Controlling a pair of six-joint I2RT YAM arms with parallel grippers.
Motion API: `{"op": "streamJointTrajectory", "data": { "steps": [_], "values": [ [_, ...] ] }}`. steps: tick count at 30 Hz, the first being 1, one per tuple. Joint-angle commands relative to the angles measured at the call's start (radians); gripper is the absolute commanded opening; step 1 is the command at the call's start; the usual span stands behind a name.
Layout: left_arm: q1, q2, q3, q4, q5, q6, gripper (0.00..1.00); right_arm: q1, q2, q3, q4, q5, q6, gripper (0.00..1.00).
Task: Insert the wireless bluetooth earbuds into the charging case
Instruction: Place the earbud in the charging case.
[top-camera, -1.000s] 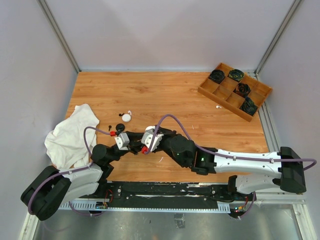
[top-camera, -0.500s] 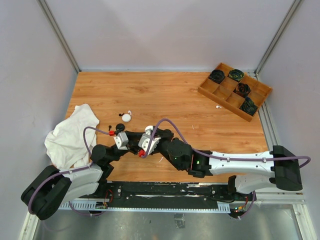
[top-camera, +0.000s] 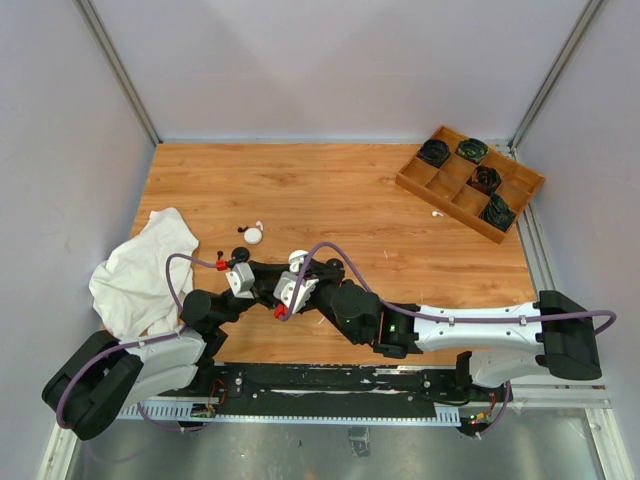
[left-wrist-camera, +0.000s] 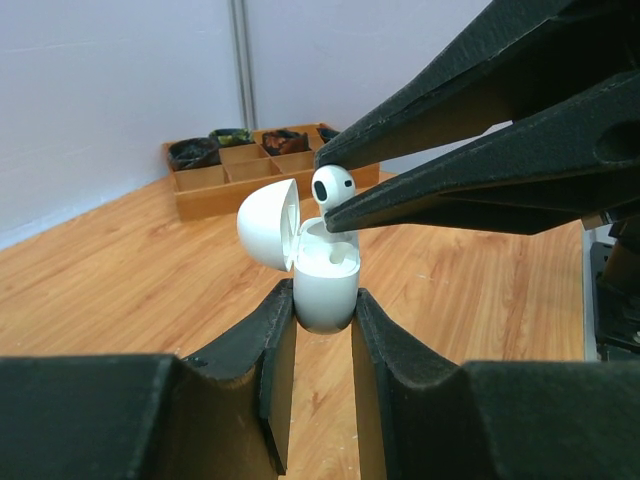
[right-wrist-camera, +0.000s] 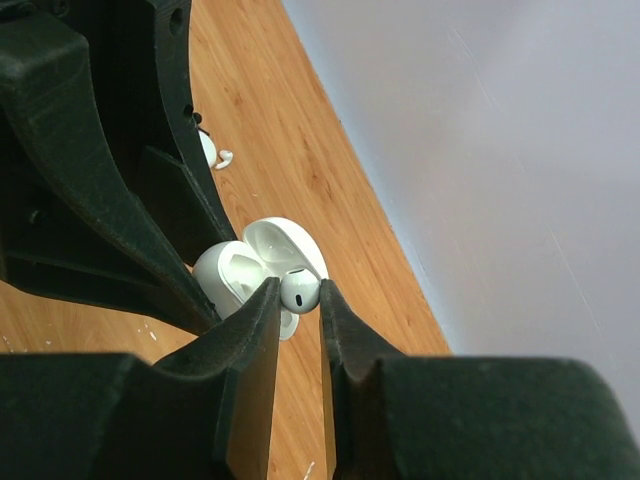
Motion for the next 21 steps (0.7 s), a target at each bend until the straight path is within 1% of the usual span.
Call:
{"op": "streamJointTrajectory", "data": {
  "steps": [1,7,14,19,21],
  "values": [
    [0.002,0.001,-0.009,0.042,-0.031,-0.005,0.00,0.027,-0.008,-0.007,0.014,0.005,0.008,0.21],
    [0.002,0.003,-0.007,0.039,-0.034,-0.005,0.00,0.027,-0.017,0.013,-0.061,-0.043,0.054,0.26],
    [0.002,0.005,-0.009,0.040,-0.030,-0.003,0.00,0.027,0.006,0.030,-0.090,-0.032,0.088,0.32],
    [0.002,0.002,-0.009,0.039,-0.031,0.001,0.00,0.024,0.006,0.042,-0.106,-0.030,0.118,0.41],
    [0.002,0.001,-0.009,0.040,-0.032,0.002,0.00,0.020,-0.003,0.050,-0.127,-0.038,0.136,0.46]
  ]
}}
